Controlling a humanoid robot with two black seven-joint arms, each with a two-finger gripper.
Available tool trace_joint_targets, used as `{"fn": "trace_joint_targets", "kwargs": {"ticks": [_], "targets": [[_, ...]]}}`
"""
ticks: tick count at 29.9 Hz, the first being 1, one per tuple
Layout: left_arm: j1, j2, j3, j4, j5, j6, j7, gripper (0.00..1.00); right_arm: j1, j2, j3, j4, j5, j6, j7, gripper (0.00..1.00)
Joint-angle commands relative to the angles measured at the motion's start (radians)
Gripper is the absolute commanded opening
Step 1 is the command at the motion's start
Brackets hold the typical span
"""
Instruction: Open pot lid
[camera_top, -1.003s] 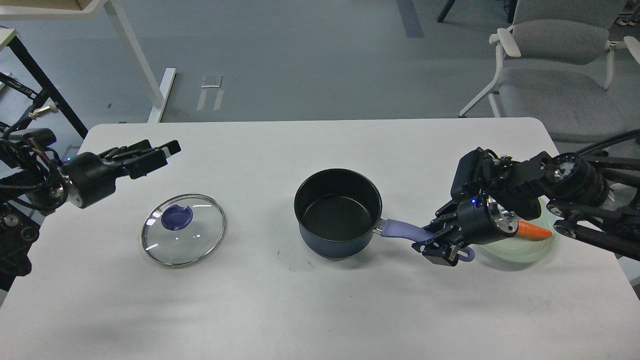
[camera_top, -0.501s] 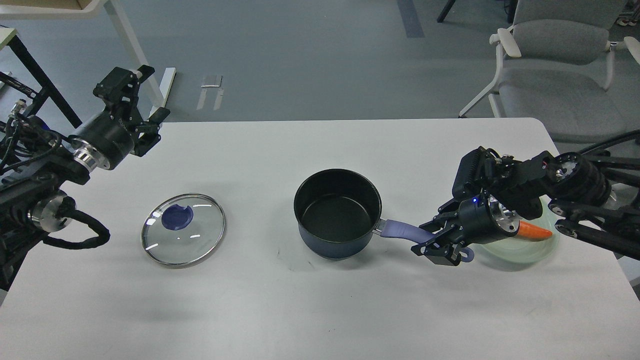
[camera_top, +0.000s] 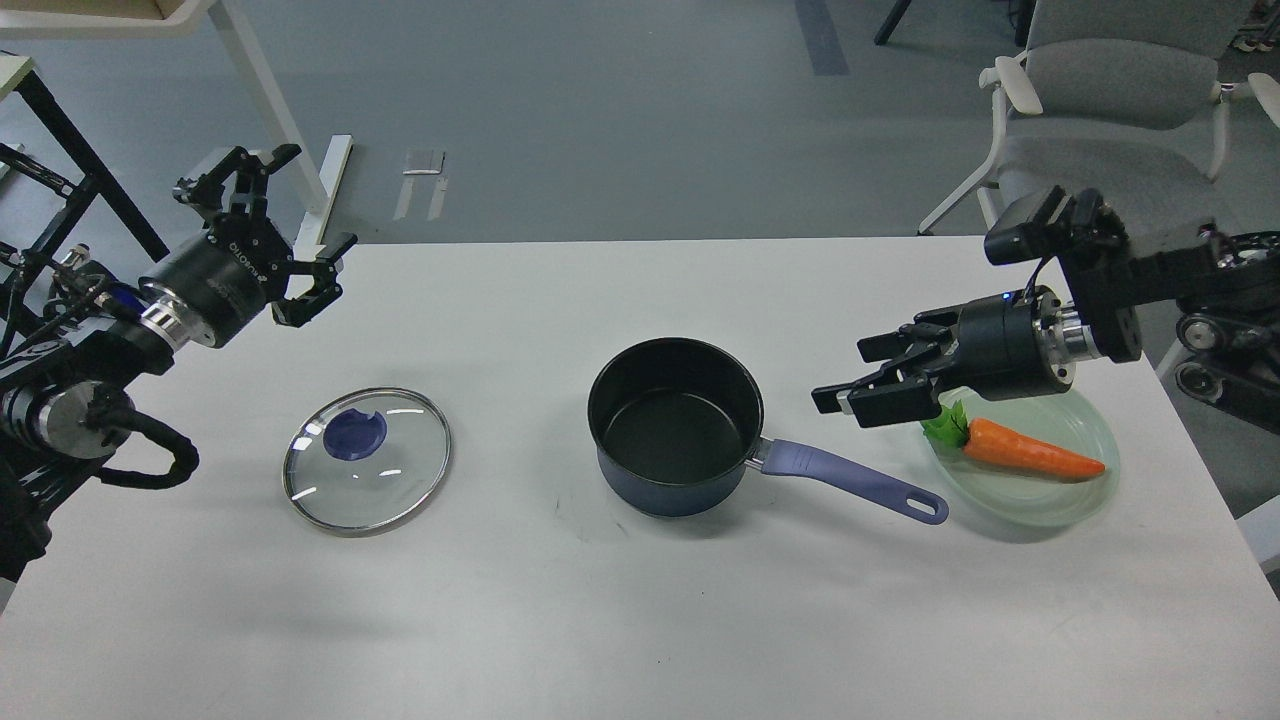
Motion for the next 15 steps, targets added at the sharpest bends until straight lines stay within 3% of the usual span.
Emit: {"fn": "trace_joint_targets", "kwargs": {"ticks": [1, 5, 10, 15], "targets": [[0.005, 0.000, -0.001, 0.000, -0.002, -0.004, -0.001, 0.99, -0.009, 0.002, 0.035, -0.100, 0.273, -0.012, 0.000, 0.96], [0.008, -0.005, -0.014, 0.000, -0.002, -0.004, -0.001, 0.99, -0.019, 0.050, 0.040, -0.200, 0.574, -0.058, 0.000, 0.96], [0.020, -0.029, -0.023, 0.000, -0.006, 0.001, -0.001, 0.99, -0.059, 0.160, 0.041, -0.289, 1.008, -0.213, 0.000, 0.96], [0.065, -0.060, -0.078, 0.000, -0.005, 0.004, 0.000, 0.99, -0.113, 0.278, 0.045, -0.354, 1.260, -0.307, 0.000, 0.96]]}}
